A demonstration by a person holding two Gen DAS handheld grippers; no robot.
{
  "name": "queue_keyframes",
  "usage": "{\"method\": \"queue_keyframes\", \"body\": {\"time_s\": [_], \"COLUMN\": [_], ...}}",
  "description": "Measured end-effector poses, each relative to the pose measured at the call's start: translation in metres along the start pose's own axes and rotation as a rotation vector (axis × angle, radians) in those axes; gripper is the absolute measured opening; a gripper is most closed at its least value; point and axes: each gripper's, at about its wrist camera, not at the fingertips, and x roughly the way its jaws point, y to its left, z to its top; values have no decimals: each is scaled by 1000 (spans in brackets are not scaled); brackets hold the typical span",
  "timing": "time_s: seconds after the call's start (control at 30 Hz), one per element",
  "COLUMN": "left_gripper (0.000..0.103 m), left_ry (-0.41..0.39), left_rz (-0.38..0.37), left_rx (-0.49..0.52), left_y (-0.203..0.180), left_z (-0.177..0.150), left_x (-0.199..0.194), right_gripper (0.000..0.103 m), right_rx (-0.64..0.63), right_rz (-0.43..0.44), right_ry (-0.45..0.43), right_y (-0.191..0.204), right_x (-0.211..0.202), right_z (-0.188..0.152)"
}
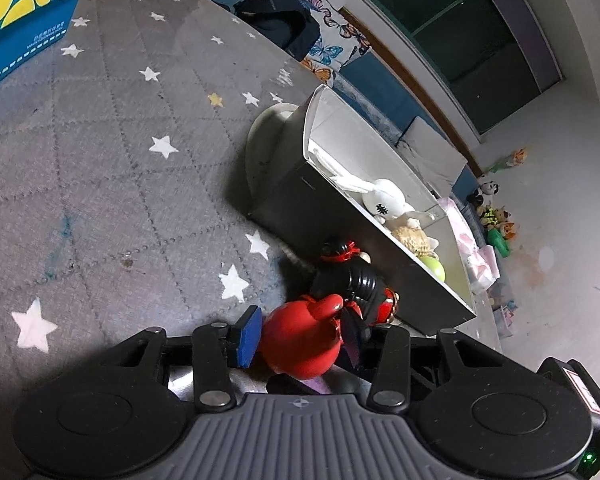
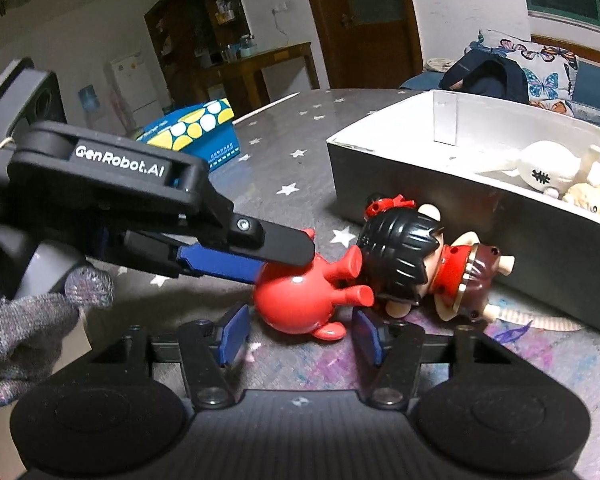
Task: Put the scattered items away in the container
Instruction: 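Move the left gripper to the red round toy and close on it, then lift the red round toy with the left gripper and drop it beside the rabbit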
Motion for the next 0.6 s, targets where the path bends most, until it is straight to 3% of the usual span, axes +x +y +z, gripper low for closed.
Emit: {"method": "queue_keyframes", "body": {"time_s": [0.37, 0.6], "left_gripper": [44, 44], "left_ry": [-17, -72], "left_rz": [2, -31], "left_rx": [18, 85], "left_y": [-4, -36], "left_z": [-4, 4], "left_x": [-11, -30], "right_gripper": [50, 49], "right_rx": [0, -43], "right_rz": [7, -18], "right_ry": [-11, -85], "right_y": [7, 13], "right_x": [-6, -36], "right_z": [1, 15]}}
